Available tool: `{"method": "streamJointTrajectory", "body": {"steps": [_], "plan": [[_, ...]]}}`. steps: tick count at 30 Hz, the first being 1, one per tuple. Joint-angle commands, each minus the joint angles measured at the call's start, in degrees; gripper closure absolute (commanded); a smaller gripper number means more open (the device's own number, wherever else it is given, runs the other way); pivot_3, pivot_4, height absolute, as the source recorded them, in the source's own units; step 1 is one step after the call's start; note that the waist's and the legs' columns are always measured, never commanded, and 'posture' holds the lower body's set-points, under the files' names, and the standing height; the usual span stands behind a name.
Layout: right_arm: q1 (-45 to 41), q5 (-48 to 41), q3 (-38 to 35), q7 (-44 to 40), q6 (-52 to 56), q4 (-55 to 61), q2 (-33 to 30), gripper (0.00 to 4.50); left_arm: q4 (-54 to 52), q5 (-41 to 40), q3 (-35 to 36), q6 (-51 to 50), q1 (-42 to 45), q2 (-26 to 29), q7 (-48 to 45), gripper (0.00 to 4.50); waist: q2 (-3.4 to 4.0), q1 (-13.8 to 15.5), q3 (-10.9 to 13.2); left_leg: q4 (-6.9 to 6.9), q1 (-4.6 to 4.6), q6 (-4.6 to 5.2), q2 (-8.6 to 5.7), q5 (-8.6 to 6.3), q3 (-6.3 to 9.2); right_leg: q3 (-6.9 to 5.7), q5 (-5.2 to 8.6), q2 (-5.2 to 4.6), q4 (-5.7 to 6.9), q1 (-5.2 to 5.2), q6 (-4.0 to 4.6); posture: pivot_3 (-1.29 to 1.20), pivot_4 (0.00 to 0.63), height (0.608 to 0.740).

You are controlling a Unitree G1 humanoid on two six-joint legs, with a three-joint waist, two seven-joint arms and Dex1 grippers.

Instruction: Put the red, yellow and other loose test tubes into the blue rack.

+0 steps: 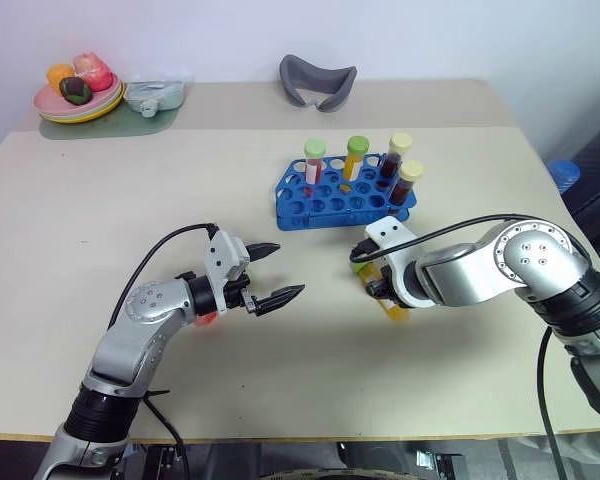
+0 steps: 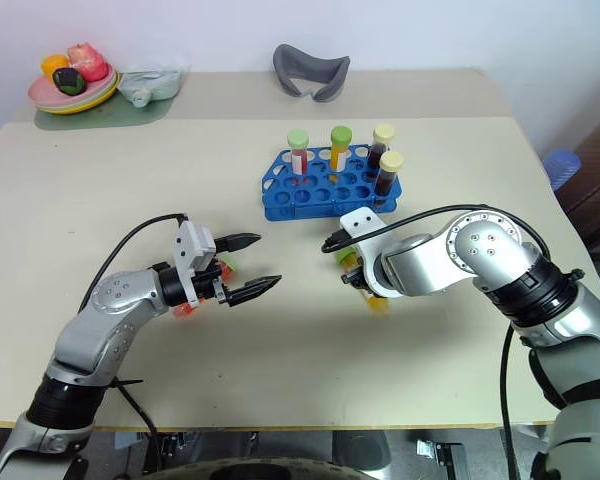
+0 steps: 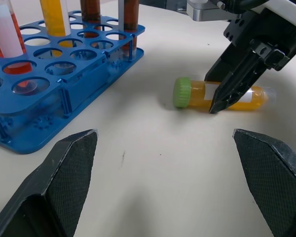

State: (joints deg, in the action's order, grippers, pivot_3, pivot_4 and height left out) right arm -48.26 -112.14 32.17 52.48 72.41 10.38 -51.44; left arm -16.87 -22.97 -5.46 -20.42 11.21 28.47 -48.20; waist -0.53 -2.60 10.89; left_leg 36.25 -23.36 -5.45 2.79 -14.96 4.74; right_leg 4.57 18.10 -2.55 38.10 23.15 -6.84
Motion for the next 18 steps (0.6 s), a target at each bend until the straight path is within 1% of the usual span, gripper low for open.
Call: {"method": "streamJointTrajectory", "body": {"steps": [1, 2, 4, 6, 7, 8, 10, 12, 14, 16, 18], "plan": [[-0.7, -0.9, -1.0, 1.3, -1.6, 1.1, 1.0, 3.31, -0.7, 0.2, 0.4, 1.3, -0.1, -0.2, 0.1, 0.00, 0.00, 0.0, 0.0, 0.00, 0.00, 0.00, 0.00, 0.00, 0.00, 0.00, 0.00, 0.00, 0.00, 0.00, 0.00, 0.00, 0.150, 0.740], [-1.3, -0.9, -2.1, 2.5, -3.1, 2.0, 1.1, 3.31, -0.7, 0.2, 0.5, 1.5, -0.2, -0.1, 0.1, 0.00, 0.00, -0.1, 0.0, 0.00, 0.00, 0.00, 0.00, 0.00, 0.00, 0.00, 0.00, 0.01, 0.00, 0.00, 0.00, 0.00, 0.150, 0.740], [-1.1, -0.8, -6.7, 3.6, -8.3, 4.3, 2.3, 3.31, -0.7, 0.3, 1.1, 1.6, -0.5, 0.1, 0.5, 0.00, 0.02, 0.0, 0.0, 0.00, -0.01, 0.00, 0.00, 0.00, 0.00, 0.01, 0.00, 0.01, 0.03, 0.05, 0.00, 0.00, 0.150, 0.740], [-0.2, 2.8, -11.5, 0.8, -12.1, 8.0, 3.5, 3.31, -0.8, 0.3, 1.8, 1.7, -1.0, 0.4, 0.9, 0.00, 0.02, 0.1, 0.0, 0.00, -0.05, 0.00, 0.00, 0.00, -0.01, 0.02, 0.00, 0.00, 0.03, 0.10, 0.00, 0.00, 0.150, 0.740], [0.3, 6.9, -13.9, -2.6, -13.8, 10.7, 4.4, 3.31, -0.9, 0.2, 2.3, 1.8, -1.4, 0.7, 1.1, 0.00, 0.02, 0.1, 0.0, -0.02, -0.07, 0.00, 0.00, 0.00, -0.01, 0.01, 0.00, 0.00, 0.02, 0.11, 0.00, 0.00, 0.150, 0.740], [0.8, 11.9, -15.7, -6.5, -15.2, 13.3, 5.0, 3.31, -0.9, 0.1, 2.8, 1.9, -1.7, 0.8, 1.4, 0.00, 0.02, 0.2, 0.0, -0.03, -0.08, 0.00, 0.00, 0.00, 0.00, 0.00, 0.00, 0.00, 0.00, 0.11, -0.01, 0.00, 0.150, 0.740], [2.6, 25.1, -17.4, -15.2, -19.5, 18.2, 5.6, 3.31, -0.3, -0.5, 4.4, 2.3, -1.9, 0.3, 2.6, 0.00, 0.02, 0.2, 0.0, -0.06, -0.08, 0.00, 0.00, 0.00, 0.00, 0.00, 0.00, -0.01, -0.03, 0.11, -0.01, 0.00, 0.150, 0.740], [5.3, 40.6, -16.0, -22.9, -26.2, 20.8, 6.0, 3.31, 0.9, -1.4, 6.1, 2.4, -1.2, -1.1, 4.2, 0.00, 0.02, 0.5, 0.0, -0.05, -0.08, 0.00, 0.00, 0.00, 0.02, -0.03, 0.00, -0.01, -0.04, 0.10, -0.01, 0.00, 0.150, 0.740], [9.2, 49.4, -16.9, -28.5, -34.3, 18.3, 11.3, 3.31, 2.6, -1.0, 6.9, 3.0, -0.1, -2.2, 5.5, 0.00, -0.03, 0.4, 0.0, -0.02, -0.07, -0.01, -0.02, 0.00, 0.01, -0.04, 0.00, -0.02, -0.05, 0.07, -0.01, 0.00, 0.150, 0.740], [11.1, 62.4, -14.4, -32.6, -43.2, 12.5, 16.2, 3.31, 4.8, 0.9, 7.0, 4.6, 1.1, -3.0, 6.7, 0.00, -0.01, 0.2, 0.0, 0.00, -0.05, -0.01, -0.02, 0.01, 0.00, -0.03, 0.00, -0.02, -0.01, 0.05, -0.01, 0.00, 0.150, 0.740], [12.2, 72.7, -13.0, -35.4, -50.1, 7.5, 20.7, 3.31, 6.5, 2.3, 6.9, 5.9, 2.0, -3.5, 7.6, 0.00, 0.00, 0.0, 0.0, 0.00, -0.01, -0.03, -0.02, 0.02, -0.02, -0.02, -0.01, 0.00, 0.04, 0.07, -0.01, 0.00, 0.150, 0.740]]}}
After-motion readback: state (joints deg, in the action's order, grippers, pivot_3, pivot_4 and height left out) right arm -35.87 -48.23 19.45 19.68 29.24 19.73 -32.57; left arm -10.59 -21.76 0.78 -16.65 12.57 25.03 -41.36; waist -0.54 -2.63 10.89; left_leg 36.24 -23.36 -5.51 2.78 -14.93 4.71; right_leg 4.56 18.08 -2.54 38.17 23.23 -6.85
